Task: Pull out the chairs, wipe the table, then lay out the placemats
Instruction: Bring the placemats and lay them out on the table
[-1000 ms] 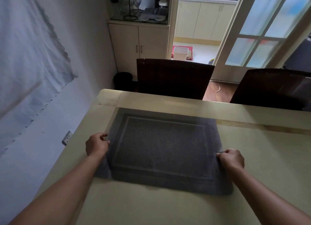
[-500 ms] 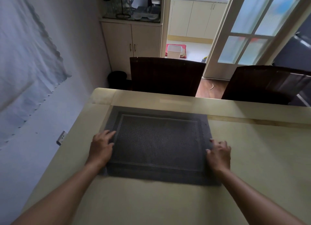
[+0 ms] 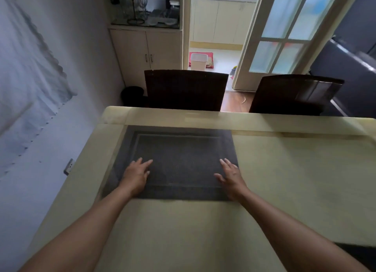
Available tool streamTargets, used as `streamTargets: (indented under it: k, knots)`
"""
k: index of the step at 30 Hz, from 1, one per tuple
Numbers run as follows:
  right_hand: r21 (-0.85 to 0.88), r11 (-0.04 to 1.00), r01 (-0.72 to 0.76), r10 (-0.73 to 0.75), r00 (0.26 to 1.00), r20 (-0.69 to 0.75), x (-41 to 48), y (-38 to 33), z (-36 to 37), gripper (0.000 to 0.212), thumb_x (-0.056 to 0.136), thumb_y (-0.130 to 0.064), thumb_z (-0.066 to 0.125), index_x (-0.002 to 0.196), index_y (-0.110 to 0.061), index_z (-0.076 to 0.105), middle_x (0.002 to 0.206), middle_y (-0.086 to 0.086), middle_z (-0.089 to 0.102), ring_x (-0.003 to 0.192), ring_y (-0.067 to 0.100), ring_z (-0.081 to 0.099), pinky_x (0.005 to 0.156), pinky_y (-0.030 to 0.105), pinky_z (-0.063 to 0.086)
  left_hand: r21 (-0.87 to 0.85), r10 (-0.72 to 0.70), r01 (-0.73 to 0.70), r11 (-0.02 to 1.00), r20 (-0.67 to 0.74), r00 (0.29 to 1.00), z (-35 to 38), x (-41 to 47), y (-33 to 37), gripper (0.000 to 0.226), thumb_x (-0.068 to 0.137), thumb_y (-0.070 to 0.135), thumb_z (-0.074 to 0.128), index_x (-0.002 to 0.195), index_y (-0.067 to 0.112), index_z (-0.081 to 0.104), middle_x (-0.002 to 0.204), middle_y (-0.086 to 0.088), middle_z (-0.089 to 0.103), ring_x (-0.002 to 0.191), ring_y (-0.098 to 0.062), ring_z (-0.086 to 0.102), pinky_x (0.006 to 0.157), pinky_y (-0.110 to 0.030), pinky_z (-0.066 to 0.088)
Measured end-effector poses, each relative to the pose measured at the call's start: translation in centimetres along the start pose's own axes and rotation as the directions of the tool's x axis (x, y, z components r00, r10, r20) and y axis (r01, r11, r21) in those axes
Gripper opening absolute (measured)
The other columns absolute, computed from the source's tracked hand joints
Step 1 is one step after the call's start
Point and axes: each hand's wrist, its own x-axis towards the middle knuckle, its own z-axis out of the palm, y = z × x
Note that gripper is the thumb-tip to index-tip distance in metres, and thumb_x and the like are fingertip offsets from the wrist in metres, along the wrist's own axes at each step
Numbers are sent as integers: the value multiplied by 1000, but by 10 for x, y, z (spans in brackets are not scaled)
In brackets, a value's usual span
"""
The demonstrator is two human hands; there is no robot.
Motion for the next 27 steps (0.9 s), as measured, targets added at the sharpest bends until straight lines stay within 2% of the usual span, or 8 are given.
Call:
streamTargets:
  k: [2,5,8,10,13,18,23,27]
  knots:
    - [86,996,12,-7,999,-50,-31,3,-12,60,97,-27,49,149,-10,25,157,8,22,144,23,22,114,25,14,-186,34,-46,981,-70,997,7,-28,37,43,95,14,50,137,17,48,147,-11,41,137,-24,37,111,-28,26]
    - [191,981,-12,30,996,-90,-92,28,-37,52,96,-22,53,144,-9,37,149,8,39,135,24,37,109,26,26,-335,100,-102,937,-21,995,24,-90,102,36,91,10,56,127,14,59,132,-7,59,123,-20,54,102,-25,37]
    - [384,919,-92,157,977,-142,-152,76,-65,38,96,-15,52,133,-7,51,135,10,55,120,25,54,97,27,39,-482,137,-59,874,128,982,45,-153,164,32,91,10,56,122,17,63,123,-9,64,113,-20,60,92,-25,44]
    - [477,866,-149,254,953,-164,-190,116,-84,33,97,-13,50,129,-6,55,128,12,60,115,24,58,96,29,43,-527,187,-27,849,252,950,64,-186,202,30,92,12,57,120,17,64,123,-11,63,110,-20,61,90,-22,43]
    - [532,822,-202,343,922,-179,-241,182,-112,31,98,-12,48,126,-4,56,126,13,60,115,24,57,96,29,44,-568,204,5,823,303,931,93,-227,257,28,91,12,59,117,17,66,118,-12,66,103,-18,62,83,-20,43]
    - [539,808,-238,426,868,-255,-307,294,-146,28,97,-14,48,121,-3,59,108,10,64,98,19,59,86,31,46,-584,130,74,808,299,945,143,-284,337,29,92,12,57,120,11,63,116,-12,65,97,-17,59,80,-22,44]
    - [500,810,-307,448,873,-190,-360,391,-161,24,95,-16,53,116,-6,61,102,7,63,89,19,58,73,30,46,-573,-43,215,790,299,953,194,-332,392,31,90,15,60,120,8,63,114,-11,67,101,-22,63,93,-33,51]
    - [483,801,-353,467,874,-136,-387,443,-165,23,93,-16,58,113,-6,62,102,10,64,94,23,61,73,29,45,-575,-161,325,750,318,934,225,-358,420,34,90,14,60,123,7,59,119,-12,64,106,-25,61,89,-32,49]
